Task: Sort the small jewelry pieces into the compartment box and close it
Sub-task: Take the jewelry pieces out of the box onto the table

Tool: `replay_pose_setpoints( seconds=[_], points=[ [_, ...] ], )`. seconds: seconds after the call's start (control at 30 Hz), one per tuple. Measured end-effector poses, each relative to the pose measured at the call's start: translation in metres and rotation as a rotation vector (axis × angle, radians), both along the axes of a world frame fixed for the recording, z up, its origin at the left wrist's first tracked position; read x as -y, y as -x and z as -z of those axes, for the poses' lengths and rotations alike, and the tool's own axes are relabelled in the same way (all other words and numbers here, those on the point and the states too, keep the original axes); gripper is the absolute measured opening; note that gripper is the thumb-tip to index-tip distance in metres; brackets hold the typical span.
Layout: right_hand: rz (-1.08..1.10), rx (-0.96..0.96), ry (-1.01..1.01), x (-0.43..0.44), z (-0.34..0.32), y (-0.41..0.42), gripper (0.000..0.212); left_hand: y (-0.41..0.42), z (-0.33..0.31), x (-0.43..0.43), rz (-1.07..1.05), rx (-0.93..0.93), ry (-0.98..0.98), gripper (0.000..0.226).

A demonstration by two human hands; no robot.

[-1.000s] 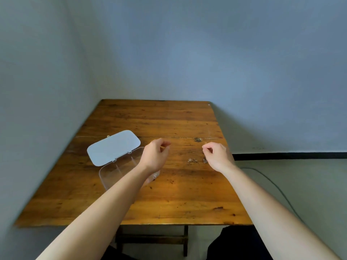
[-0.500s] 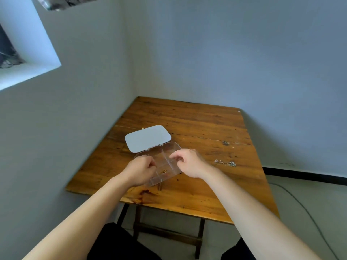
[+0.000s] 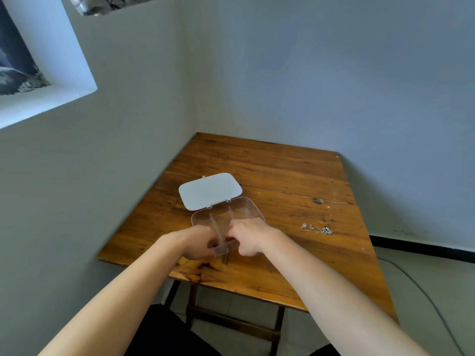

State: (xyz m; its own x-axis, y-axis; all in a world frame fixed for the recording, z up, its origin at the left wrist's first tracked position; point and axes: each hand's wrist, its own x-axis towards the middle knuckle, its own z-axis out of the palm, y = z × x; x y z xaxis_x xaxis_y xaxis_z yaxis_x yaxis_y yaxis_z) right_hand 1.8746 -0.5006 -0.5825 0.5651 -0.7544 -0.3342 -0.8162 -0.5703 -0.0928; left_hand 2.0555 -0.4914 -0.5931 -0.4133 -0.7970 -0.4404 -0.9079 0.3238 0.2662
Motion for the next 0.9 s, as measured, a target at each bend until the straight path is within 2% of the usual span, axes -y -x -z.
replay_pose_setpoints(
  seconds=[0.1, 0.2, 0.37, 0.43, 0.57, 0.73, 0.9],
  points=[
    [0.002, 0.015, -0.009, -0.001, 0.0, 0.002, 0.046, -0.001, 0.001, 0.002, 0.008, -0.012, 0.014, 0.006],
    [0.027, 0.055, -0.039, 0.0, -0.003, 0.004, 0.044, -0.001, 0.001, 0.002, 0.019, -0.007, 0.009, 0.006],
    [0.025, 0.037, -0.029, 0.002, -0.006, -0.001, 0.021, 0.001, 0.001, 0.002, 0.014, -0.019, 0.003, 0.006],
    [0.036, 0.058, -0.037, 0.004, -0.006, -0.002, 0.019, -0.001, 0.002, 0.001, 0.001, -0.048, 0.027, 0.007],
    [0.143, 0.236, -0.115, 0.009, -0.003, 0.006, 0.019, -0.004, 0.002, -0.003, -0.049, -0.175, 0.079, 0.021],
    [0.251, 0.432, -0.144, 0.009, 0.002, 0.018, 0.022, -0.01, 0.001, -0.007, -0.129, -0.346, 0.103, 0.023],
    [0.305, 0.506, -0.165, 0.009, 0.002, 0.023, 0.021, -0.016, -0.008, -0.009, -0.269, -0.545, -0.014, 0.018]
  ],
)
